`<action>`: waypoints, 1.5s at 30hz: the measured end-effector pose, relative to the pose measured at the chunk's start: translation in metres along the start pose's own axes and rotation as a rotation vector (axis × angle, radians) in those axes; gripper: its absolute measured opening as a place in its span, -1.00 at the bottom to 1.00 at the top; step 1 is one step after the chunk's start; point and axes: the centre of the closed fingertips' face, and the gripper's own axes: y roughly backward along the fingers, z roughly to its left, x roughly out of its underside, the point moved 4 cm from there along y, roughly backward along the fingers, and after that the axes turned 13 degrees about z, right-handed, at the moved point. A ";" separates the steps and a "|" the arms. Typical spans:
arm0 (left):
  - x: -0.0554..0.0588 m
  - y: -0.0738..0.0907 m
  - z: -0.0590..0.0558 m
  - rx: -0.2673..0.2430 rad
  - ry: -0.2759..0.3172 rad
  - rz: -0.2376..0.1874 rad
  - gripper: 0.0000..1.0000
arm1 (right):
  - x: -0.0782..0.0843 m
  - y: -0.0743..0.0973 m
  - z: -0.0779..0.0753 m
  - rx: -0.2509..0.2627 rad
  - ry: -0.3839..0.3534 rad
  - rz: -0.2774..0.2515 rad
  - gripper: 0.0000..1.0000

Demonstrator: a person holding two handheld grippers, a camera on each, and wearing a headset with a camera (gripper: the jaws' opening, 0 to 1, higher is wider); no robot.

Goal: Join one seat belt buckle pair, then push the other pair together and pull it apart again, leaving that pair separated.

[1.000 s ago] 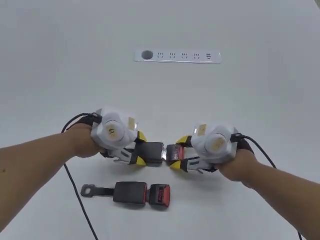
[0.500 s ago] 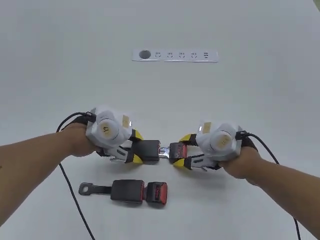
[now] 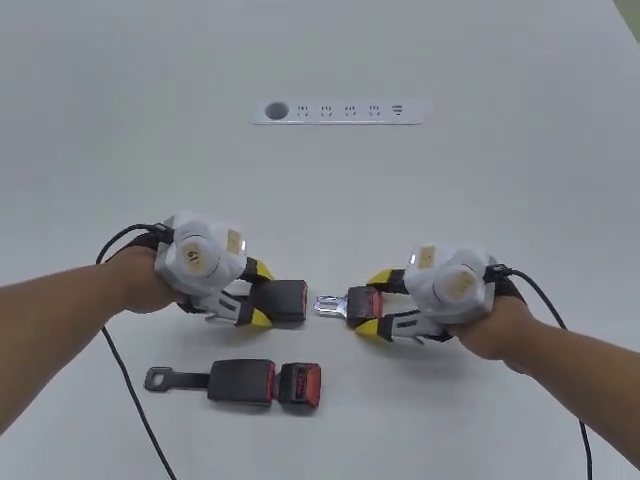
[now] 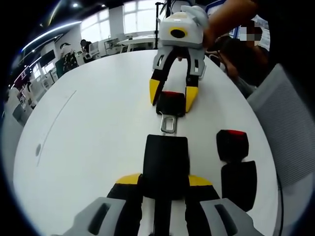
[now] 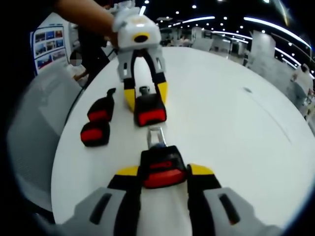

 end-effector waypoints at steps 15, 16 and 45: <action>0.004 -0.002 0.003 0.005 0.013 0.005 -0.32 | 0.037 0.020 -0.009 0.000 -0.018 -0.004 -0.26; 0.004 -0.002 0.003 0.004 0.014 0.006 -0.31 | 0.039 0.021 -0.009 0.000 -0.021 -0.002 -0.26; 0.003 -0.003 0.001 -0.001 0.028 0.033 -0.30 | 0.090 0.057 -0.018 0.034 -0.063 0.018 -0.24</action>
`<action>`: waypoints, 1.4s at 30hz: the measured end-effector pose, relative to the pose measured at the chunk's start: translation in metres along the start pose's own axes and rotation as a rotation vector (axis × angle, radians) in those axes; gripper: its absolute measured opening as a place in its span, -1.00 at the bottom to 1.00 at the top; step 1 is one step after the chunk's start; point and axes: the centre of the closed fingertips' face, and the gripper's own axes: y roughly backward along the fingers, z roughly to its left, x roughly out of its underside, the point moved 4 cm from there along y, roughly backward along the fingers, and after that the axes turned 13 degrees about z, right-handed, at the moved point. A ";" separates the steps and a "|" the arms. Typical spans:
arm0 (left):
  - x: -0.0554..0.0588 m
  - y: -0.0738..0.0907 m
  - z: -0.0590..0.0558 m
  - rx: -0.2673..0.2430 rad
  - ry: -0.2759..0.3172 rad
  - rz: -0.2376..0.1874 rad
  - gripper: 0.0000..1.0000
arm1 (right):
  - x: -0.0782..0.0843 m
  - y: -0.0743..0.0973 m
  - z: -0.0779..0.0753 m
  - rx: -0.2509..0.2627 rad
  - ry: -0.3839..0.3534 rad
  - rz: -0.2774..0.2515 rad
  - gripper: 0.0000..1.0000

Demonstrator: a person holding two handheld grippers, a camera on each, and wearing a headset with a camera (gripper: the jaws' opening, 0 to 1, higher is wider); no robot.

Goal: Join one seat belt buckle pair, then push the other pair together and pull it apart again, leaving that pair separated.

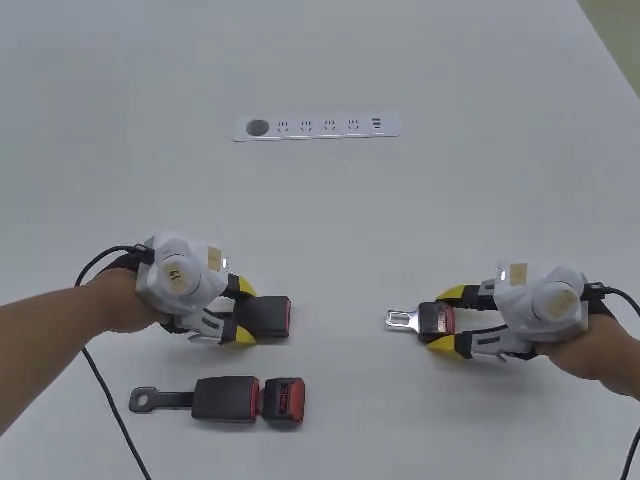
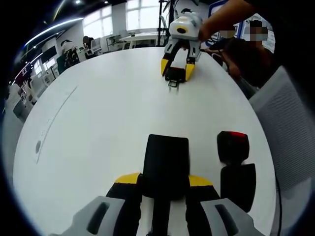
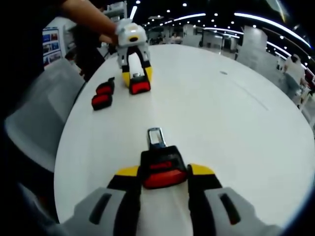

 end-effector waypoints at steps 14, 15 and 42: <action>-0.022 0.035 0.002 -0.101 0.302 -0.160 0.68 | -0.020 0.017 -0.005 0.118 -0.275 -0.138 0.55; -0.023 0.039 0.003 -0.119 0.327 -0.183 0.74 | -0.021 0.018 -0.005 0.126 -0.294 -0.146 0.61; 0.045 0.113 -0.092 -0.302 0.528 -0.349 1.00 | -0.046 0.046 0.077 0.273 -0.217 -0.199 0.93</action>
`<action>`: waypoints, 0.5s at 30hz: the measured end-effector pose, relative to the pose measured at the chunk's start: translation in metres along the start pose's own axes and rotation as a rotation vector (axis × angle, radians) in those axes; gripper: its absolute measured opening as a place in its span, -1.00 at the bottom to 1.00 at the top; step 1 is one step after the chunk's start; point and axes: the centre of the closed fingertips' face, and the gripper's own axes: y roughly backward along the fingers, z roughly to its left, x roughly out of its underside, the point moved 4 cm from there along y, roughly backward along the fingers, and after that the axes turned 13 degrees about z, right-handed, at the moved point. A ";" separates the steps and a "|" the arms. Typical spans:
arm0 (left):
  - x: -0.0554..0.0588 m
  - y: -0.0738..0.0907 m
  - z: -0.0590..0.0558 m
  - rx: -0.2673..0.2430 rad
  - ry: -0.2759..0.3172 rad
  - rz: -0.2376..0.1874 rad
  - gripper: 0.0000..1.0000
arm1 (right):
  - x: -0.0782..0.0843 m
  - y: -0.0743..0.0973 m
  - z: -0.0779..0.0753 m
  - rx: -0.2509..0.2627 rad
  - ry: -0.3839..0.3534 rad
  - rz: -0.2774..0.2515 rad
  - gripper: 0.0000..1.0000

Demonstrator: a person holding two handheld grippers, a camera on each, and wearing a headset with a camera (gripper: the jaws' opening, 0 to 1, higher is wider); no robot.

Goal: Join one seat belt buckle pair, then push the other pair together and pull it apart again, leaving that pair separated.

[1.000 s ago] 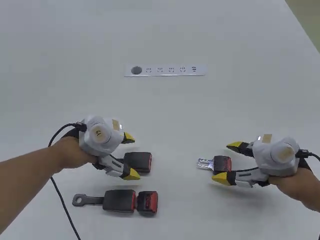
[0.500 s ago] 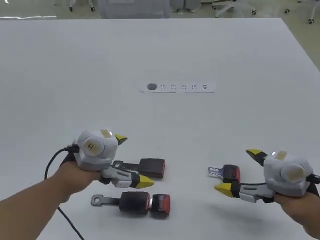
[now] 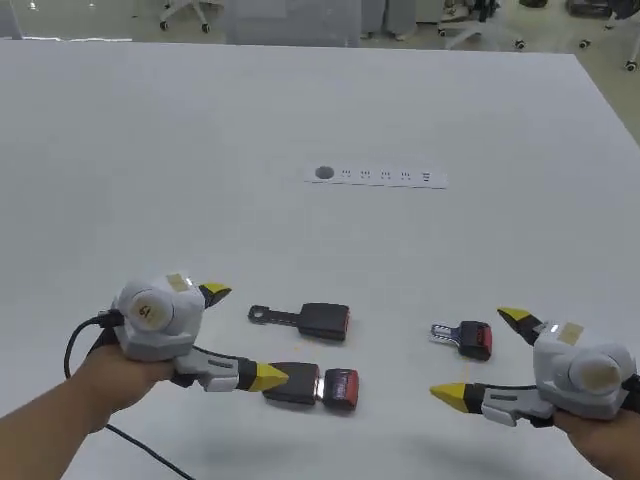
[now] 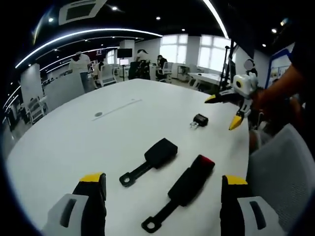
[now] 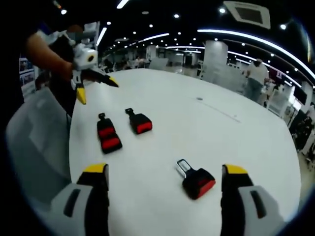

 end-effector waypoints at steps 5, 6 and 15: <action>0.006 0.016 0.001 -0.010 0.010 -0.041 1.00 | 0.002 0.007 0.008 0.007 -0.007 -0.007 0.94; 0.008 0.019 0.000 -0.012 0.016 -0.048 1.00 | 0.003 0.009 0.010 0.008 -0.009 -0.007 0.94; 0.036 0.039 0.002 -0.045 0.097 -0.079 1.00 | 0.017 0.026 0.016 0.050 -0.055 -0.006 0.96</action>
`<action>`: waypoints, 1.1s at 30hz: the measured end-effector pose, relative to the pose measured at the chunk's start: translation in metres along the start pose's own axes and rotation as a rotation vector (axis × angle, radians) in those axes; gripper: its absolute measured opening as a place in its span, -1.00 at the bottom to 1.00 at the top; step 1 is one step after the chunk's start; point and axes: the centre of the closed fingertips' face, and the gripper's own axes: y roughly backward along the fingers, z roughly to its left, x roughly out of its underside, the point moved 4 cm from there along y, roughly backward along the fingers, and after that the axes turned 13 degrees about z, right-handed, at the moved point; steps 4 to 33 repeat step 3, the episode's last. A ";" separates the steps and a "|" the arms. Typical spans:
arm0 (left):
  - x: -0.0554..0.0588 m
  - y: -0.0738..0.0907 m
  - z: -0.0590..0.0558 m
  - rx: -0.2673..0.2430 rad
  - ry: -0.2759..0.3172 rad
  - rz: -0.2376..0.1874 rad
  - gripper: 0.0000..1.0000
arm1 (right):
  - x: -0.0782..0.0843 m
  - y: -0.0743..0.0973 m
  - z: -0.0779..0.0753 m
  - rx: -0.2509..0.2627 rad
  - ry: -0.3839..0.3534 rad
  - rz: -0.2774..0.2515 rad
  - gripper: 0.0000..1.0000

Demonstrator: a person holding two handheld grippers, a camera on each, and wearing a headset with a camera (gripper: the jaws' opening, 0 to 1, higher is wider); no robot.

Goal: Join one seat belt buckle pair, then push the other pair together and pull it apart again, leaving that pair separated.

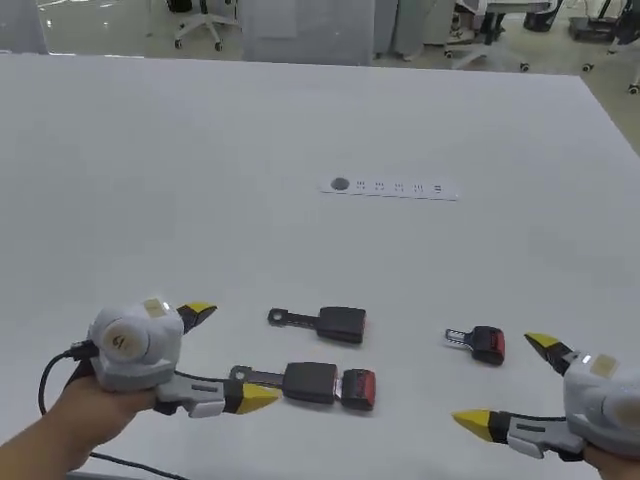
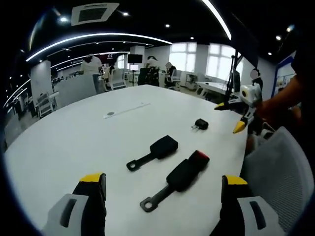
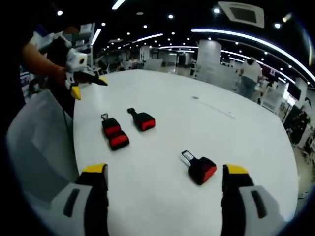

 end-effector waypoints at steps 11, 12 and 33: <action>0.005 0.005 0.003 -0.011 0.010 -0.009 1.00 | 0.004 0.005 0.002 0.009 -0.013 0.000 0.96; 0.005 0.005 0.003 -0.011 0.010 -0.009 1.00 | 0.004 0.005 0.002 0.009 -0.013 0.000 0.96; 0.005 0.005 0.003 -0.011 0.010 -0.009 1.00 | 0.004 0.005 0.002 0.009 -0.013 0.000 0.96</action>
